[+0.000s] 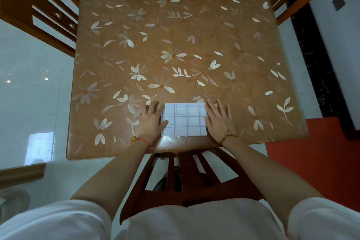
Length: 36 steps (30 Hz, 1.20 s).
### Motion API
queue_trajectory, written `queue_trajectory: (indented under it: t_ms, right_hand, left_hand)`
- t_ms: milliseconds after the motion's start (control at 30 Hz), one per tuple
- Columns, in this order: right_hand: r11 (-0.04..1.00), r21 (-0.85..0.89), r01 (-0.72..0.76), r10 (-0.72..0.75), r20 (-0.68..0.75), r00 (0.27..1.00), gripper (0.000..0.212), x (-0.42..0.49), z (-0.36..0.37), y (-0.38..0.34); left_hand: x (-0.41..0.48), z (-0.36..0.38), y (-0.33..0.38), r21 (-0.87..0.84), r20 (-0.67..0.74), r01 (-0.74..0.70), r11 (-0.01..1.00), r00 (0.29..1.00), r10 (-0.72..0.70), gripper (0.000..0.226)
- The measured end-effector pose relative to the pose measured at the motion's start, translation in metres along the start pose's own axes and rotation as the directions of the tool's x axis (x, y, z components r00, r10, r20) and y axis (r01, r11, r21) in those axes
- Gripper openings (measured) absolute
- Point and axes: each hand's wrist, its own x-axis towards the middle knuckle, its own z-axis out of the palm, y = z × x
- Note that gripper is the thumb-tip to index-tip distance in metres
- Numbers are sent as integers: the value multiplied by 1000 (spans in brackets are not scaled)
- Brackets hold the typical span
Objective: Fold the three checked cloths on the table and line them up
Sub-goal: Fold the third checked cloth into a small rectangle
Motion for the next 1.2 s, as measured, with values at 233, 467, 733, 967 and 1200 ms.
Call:
queue_trajectory:
  t_ms: [233,467,733,967,1200]
  right_hand:
    - [994,52,95,-90,-93,992,58,15,-26,-36]
    - [939,13,343,-342,99,934,54,40,-25,-96]
    - [953,19,303,-300,220,928,55,44,-24,-95]
    - [950,12,312,-308,211,928,56,43,-20,-95]
    - [909,398,122,-55,-174,983,53,23,-9,-76]
  left_hand:
    - [-7,2,-1,-69,-36,-11,998,999,9,64]
    - [-13,10,-8,-32,-22,-42,999,999,41,65]
    - [-29,11,-11,93,-98,-157,983,981,166,49]
    - [-62,24,-24,-185,-142,-230,955,968,206,28]
    - [-58,7,2,-582,-64,189,791,959,-276,22]
